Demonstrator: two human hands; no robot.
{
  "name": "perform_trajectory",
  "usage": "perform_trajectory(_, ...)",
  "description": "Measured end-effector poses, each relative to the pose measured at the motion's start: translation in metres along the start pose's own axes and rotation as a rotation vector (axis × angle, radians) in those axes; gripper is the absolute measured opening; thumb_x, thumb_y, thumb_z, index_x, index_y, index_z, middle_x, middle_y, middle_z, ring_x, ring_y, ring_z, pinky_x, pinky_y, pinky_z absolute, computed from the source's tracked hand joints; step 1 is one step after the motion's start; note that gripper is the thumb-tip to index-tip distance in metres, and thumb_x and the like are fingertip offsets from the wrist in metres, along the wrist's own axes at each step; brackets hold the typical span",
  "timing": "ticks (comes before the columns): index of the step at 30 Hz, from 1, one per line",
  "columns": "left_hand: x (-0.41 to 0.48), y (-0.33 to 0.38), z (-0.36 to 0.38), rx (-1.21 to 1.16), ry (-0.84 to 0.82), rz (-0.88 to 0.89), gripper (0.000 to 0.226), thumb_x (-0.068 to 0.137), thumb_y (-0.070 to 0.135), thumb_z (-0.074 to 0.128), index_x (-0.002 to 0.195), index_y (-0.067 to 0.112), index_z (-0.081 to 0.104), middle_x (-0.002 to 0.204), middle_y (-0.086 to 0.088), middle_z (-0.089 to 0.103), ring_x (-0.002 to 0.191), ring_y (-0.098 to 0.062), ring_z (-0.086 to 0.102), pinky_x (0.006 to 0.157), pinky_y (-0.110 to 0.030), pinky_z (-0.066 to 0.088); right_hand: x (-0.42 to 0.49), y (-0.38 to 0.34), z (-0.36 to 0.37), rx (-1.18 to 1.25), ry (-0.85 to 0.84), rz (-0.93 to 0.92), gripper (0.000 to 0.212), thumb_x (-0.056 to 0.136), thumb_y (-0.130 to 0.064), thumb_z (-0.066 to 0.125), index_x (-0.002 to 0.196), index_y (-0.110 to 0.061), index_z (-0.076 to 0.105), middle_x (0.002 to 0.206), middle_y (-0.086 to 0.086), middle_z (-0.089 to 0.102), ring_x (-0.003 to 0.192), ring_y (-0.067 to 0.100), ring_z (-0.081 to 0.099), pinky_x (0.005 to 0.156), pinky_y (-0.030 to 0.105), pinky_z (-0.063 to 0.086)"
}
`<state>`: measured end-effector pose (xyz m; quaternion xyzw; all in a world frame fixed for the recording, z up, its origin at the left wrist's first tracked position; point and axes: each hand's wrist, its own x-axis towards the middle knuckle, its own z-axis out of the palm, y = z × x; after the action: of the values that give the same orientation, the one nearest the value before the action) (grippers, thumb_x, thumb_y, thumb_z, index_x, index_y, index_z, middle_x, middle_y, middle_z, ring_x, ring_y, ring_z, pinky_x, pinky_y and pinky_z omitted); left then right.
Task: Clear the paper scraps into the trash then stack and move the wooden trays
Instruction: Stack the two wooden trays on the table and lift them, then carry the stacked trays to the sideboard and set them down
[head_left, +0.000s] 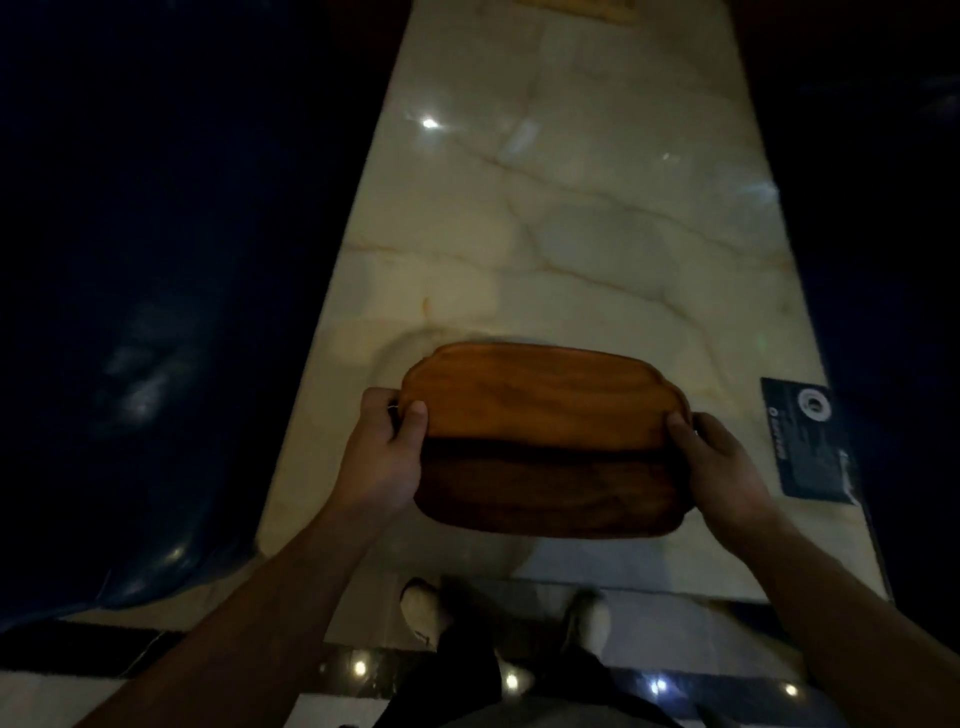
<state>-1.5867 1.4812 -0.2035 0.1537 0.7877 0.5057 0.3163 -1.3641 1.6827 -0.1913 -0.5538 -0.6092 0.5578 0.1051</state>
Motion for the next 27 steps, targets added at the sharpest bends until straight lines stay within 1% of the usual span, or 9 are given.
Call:
perform_trajectory(4,0.0,0.043,0.025,0.018,-0.084,0.072,0.025,0.097,0.03,0.045,0.12,0.02,0.043,0.097,0.005,0.055,0.086,-0.012,0.056,0.067,-0.031,0.046,-0.032,0.006,-0.039,0.241,0.035,-0.009,0.025,0.091,-0.036,0.054,0.109,-0.019,0.059,0.107,0.015,0.066,0.091,0.028,0.067,0.071,0.042,0.053)
perform_trajectory(8,-0.01,0.082,0.064,0.061,-0.235,0.186,0.022,0.096,0.022,0.049,0.117,0.024,0.052,0.104,0.001,0.061,0.098,-0.02,0.059,0.084,-0.038,0.049,-0.074,0.02,-0.086,0.449,0.093,-0.09,0.055,0.07,-0.046,0.07,0.12,-0.025,0.057,0.114,0.013,0.066,0.1,0.029,0.067,0.083,0.045,0.055)
perform_trajectory(11,-0.035,0.107,0.099,0.047,-0.39,0.254,0.023,0.095,0.021,0.05,0.109,0.037,0.06,0.109,0.002,0.066,0.101,-0.02,0.062,0.088,-0.042,0.051,-0.116,0.036,-0.126,0.57,0.158,-0.13,0.07,0.06,-0.05,0.081,0.121,-0.025,0.058,0.116,0.014,0.065,0.1,0.03,0.067,0.078,0.039,0.06)
perform_trajectory(14,-0.074,0.135,0.144,0.085,-0.546,0.353,0.019,0.089,0.033,0.053,0.098,0.048,0.06,0.11,0.004,0.066,0.103,-0.018,0.062,0.092,-0.044,0.05,-0.17,0.059,-0.172,0.64,0.309,-0.176,0.052,0.07,-0.04,0.067,0.119,-0.026,0.057,0.114,0.011,0.065,0.093,0.026,0.068,0.069,0.031,0.059)
perform_trajectory(18,-0.154,0.159,0.213,0.126,-0.761,0.458,0.022,0.095,0.025,0.05,0.1,0.046,0.058,0.109,0.009,0.065,0.104,-0.015,0.061,0.091,-0.038,0.048,-0.257,0.107,-0.23,0.69,0.525,-0.223,0.067,0.061,-0.048,0.074,0.123,-0.031,0.053,0.114,0.004,0.064,0.094,0.018,0.069,0.069,0.026,0.059)
perform_trajectory(20,-0.191,0.16,0.239,0.15,-0.843,0.473,0.023,0.096,0.025,0.049,0.098,0.047,0.057,0.109,0.008,0.065,0.103,-0.015,0.061,0.09,-0.04,0.049,-0.29,0.135,-0.252,0.736,0.605,-0.201,0.07,0.061,-0.049,0.077,0.124,-0.031,0.053,0.116,0.005,0.064,0.097,0.02,0.069,0.072,0.028,0.059)
perform_trajectory(22,-0.243,0.159,0.273,0.178,-0.945,0.486,0.025,0.096,0.027,0.049,0.097,0.049,0.058,0.109,0.006,0.066,0.101,-0.016,0.062,0.091,-0.044,0.05,-0.337,0.169,-0.278,0.794,0.718,-0.198,0.056,0.075,-0.037,0.067,0.128,-0.027,0.052,0.119,0.006,0.064,0.101,0.022,0.067,0.075,0.03,0.058)
perform_trajectory(24,-0.27,0.152,0.292,0.185,-1.001,0.466,0.025,0.096,0.029,0.049,0.097,0.051,0.061,0.109,0.006,0.067,0.101,-0.017,0.063,0.092,-0.047,0.05,-0.363,0.198,-0.29,0.809,0.784,-0.194,0.054,0.076,-0.035,0.068,0.127,-0.024,0.055,0.121,0.006,0.066,0.102,0.02,0.068,0.074,0.028,0.058)
perform_trajectory(27,-0.346,0.14,0.343,0.252,-1.171,0.455,0.021,0.095,0.033,0.049,0.099,0.049,0.062,0.109,0.004,0.068,0.101,-0.019,0.064,0.094,-0.051,0.049,-0.442,0.252,-0.306,0.795,0.995,-0.169,0.038,0.09,-0.012,0.057,0.127,-0.019,0.057,0.116,0.003,0.07,0.1,0.014,0.068,0.071,0.022,0.057)
